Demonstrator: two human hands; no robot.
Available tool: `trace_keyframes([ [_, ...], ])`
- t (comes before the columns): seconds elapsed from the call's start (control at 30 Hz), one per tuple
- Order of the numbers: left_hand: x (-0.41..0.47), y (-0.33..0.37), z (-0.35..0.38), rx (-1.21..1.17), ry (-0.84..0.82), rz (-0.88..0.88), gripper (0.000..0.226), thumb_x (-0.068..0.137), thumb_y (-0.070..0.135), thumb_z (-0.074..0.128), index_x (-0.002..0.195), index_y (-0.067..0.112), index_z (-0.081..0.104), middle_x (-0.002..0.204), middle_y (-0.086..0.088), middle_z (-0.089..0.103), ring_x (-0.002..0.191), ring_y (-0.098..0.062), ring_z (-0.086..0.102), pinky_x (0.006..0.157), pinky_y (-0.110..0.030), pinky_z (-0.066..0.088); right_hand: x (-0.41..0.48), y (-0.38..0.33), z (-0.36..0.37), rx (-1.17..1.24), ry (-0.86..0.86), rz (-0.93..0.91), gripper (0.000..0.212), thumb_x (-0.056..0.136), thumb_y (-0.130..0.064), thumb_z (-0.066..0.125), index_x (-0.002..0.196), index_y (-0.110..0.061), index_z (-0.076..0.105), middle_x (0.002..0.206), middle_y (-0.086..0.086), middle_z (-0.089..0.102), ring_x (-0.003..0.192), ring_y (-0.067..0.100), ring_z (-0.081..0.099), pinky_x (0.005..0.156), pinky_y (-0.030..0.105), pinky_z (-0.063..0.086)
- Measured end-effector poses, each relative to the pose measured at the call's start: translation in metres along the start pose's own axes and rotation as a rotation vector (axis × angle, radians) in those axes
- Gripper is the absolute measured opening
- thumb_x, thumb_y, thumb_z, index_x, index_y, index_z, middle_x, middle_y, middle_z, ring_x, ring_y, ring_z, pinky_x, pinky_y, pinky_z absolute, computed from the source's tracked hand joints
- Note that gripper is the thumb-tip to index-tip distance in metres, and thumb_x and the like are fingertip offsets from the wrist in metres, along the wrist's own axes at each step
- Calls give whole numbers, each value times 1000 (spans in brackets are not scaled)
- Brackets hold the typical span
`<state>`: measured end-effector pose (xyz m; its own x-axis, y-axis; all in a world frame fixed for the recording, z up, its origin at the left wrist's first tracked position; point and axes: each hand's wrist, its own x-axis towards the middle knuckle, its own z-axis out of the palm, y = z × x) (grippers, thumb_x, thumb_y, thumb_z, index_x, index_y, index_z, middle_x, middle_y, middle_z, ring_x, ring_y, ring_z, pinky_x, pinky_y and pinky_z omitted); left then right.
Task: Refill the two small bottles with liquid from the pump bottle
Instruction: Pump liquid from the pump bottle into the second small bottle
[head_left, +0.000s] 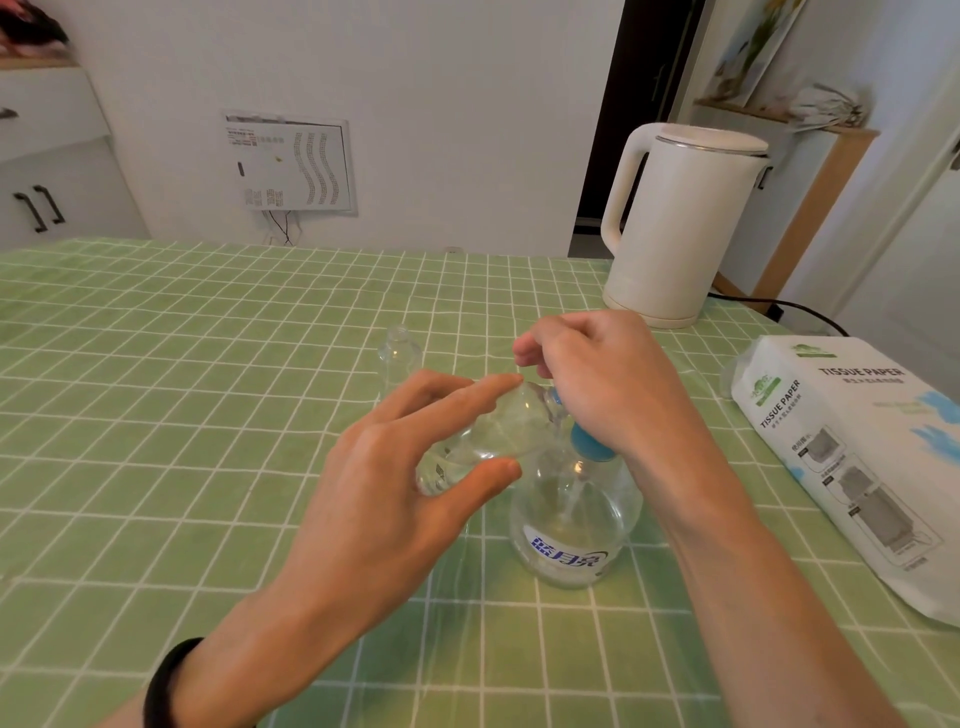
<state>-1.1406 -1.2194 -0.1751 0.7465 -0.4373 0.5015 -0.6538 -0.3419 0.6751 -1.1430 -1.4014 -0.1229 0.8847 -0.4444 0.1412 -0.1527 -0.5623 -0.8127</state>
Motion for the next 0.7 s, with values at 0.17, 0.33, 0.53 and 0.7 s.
trace_keyframes([
  [0.17, 0, -2, 2, 7, -17, -12, 53, 88, 40, 79, 139, 43, 64, 118, 25, 65, 111, 2, 65, 94, -17, 49, 2, 4, 2, 39, -34, 44, 32, 96, -22, 55, 79, -16, 82, 90, 7, 81, 91, 28, 71, 67, 29, 56],
  [0.33, -2, 1, 1, 0, -17, -8, 54, 87, 40, 78, 138, 44, 64, 118, 25, 66, 110, 2, 66, 94, -19, 50, -3, 0, 1, 14, -24, 42, 35, 96, -25, 51, 89, -7, 81, 97, 12, 79, 96, 32, 70, 82, 44, 60],
  [0.53, -1, 2, 0, -3, -3, -1, 53, 87, 45, 76, 139, 44, 63, 118, 26, 66, 110, 2, 66, 94, -18, 50, -3, -2, 0, -15, 8, -17, 38, 95, -29, 49, 98, -2, 76, 99, 12, 78, 94, 30, 70, 84, 47, 58],
  [0.7, 0, -2, 1, 4, -23, -5, 55, 87, 41, 78, 139, 42, 64, 118, 26, 66, 111, 2, 65, 95, -14, 48, -1, 0, 2, 23, 0, 61, 34, 97, -24, 54, 77, -23, 81, 85, -5, 81, 89, 26, 71, 80, 43, 60],
])
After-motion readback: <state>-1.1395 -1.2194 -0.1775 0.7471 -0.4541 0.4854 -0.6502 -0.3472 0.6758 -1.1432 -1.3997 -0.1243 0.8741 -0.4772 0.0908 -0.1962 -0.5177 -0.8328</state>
